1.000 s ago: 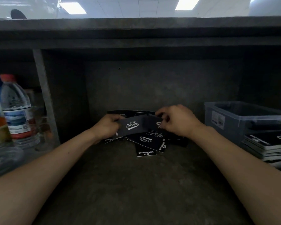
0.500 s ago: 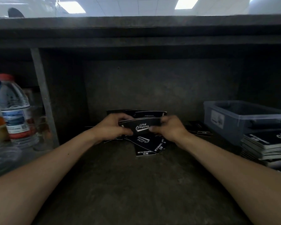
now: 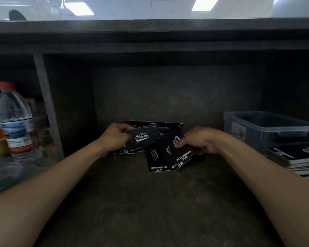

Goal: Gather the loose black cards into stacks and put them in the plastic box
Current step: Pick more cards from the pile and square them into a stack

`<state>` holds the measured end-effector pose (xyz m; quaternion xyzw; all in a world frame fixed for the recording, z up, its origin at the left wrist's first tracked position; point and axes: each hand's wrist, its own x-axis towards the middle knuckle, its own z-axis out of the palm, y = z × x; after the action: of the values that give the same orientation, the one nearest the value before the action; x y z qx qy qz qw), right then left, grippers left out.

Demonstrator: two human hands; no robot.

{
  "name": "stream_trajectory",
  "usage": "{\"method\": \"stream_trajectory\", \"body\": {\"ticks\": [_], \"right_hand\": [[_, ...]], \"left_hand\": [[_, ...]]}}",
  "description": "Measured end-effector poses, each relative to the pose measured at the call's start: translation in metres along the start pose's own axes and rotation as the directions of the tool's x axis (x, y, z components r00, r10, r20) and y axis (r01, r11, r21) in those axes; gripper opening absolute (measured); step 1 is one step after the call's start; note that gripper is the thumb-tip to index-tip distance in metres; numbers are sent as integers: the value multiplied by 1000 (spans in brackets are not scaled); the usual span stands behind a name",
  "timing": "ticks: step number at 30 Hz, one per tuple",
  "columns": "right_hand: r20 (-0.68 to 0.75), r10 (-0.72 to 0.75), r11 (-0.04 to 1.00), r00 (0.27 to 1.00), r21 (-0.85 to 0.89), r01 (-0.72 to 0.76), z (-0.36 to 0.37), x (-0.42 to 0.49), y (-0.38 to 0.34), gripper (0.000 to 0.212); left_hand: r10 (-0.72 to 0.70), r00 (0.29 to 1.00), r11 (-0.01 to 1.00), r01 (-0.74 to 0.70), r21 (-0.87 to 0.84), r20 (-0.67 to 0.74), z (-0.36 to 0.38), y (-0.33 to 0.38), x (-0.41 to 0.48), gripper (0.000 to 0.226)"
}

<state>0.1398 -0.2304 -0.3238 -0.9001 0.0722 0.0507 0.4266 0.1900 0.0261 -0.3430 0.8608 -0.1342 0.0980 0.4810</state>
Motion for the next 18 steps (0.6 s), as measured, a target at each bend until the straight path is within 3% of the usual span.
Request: {"method": "stream_trajectory", "body": {"ticks": [5, 7, 10, 12, 14, 16, 18], "right_hand": [[-53, 3, 1000, 999, 28, -1, -7, -3, 1, 30], [-109, -33, 989, 993, 138, 48, -7, -2, 0, 28], [-146, -72, 911, 987, 393, 125, -8, -1, -3, 62], [-97, -100, 854, 990, 503, 135, -8, 2, -3, 69], [-45, -116, 823, 992, 554, 121, -4, 3, -4, 51], [-96, -114, 811, 989, 565, 149, 2, 7, -3, 26], [-153, -94, 788, 984, 593, 168, 11, 9, -3, 19]], "left_hand": [[10, 999, 999, -9, -48, 32, 4, 0, 1, 30], [22, 998, 999, -20, -45, 58, 5, -1, 1, 33], [26, 997, 999, -23, -41, 71, 5, -1, 2, 35], [27, 995, 999, -23, -44, 94, 5, 0, 1, 35], [37, 990, 998, -29, -57, 134, 5, 1, -1, 36], [27, 988, 998, -19, -55, 155, 6, 5, -3, 35], [23, 989, 998, -13, -67, 149, 6, 9, -4, 26]]}}
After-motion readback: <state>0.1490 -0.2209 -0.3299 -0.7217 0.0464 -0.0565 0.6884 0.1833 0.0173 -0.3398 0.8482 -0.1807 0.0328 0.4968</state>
